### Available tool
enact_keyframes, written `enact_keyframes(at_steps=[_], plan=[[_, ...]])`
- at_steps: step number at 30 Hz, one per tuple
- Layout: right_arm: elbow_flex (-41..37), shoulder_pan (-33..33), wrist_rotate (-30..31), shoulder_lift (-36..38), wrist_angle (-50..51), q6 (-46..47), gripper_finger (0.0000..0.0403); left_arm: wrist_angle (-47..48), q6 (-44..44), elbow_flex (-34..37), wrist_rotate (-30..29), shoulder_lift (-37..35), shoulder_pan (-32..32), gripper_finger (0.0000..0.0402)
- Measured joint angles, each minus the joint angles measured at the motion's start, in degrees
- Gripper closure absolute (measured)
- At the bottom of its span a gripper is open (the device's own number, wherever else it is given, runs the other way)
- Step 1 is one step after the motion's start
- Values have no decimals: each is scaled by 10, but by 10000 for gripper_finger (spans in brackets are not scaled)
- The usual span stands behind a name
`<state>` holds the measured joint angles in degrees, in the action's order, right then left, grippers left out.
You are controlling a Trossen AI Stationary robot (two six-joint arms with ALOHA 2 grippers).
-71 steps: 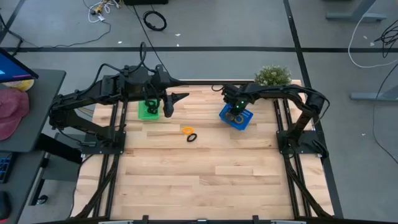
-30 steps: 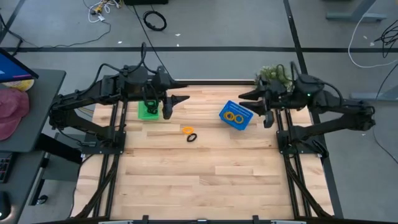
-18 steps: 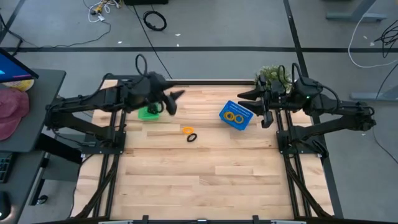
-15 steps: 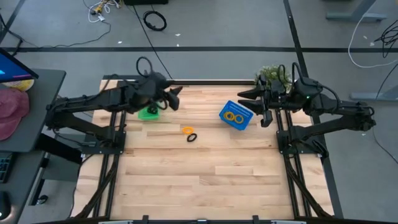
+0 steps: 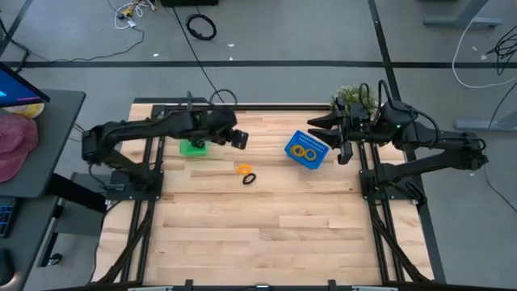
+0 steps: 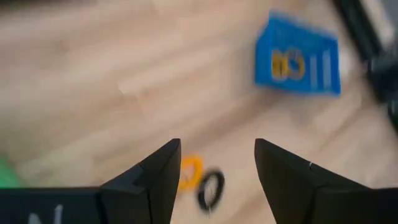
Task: Sort spring keychains
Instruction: Put the yellow spring keychain into the blue bin
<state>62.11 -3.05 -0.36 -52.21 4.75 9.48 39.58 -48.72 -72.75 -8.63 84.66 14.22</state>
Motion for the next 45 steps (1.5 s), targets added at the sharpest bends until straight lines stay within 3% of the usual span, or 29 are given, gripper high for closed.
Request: enact_keyframes(at_steps=[3, 8, 15, 25, 45], plan=[[0, 0, 1, -6, -1, 1, 270, 17, 14, 0, 59, 35, 8, 198], [0, 0, 0, -16, -1, 6, 270, 52, 32, 0, 99, 106, 3, 206], [0, 0, -1, -21, -1, 6, 270, 39, 44, 0, 99, 191, -4, 207], [0, 0, -1, -21, -1, 6, 270, 5, 72, 0, 101, 251, -4, 207], [0, 0, -1, -21, -2, 6, 270, -26, 106, -1, 57, 268, -12, 207]])
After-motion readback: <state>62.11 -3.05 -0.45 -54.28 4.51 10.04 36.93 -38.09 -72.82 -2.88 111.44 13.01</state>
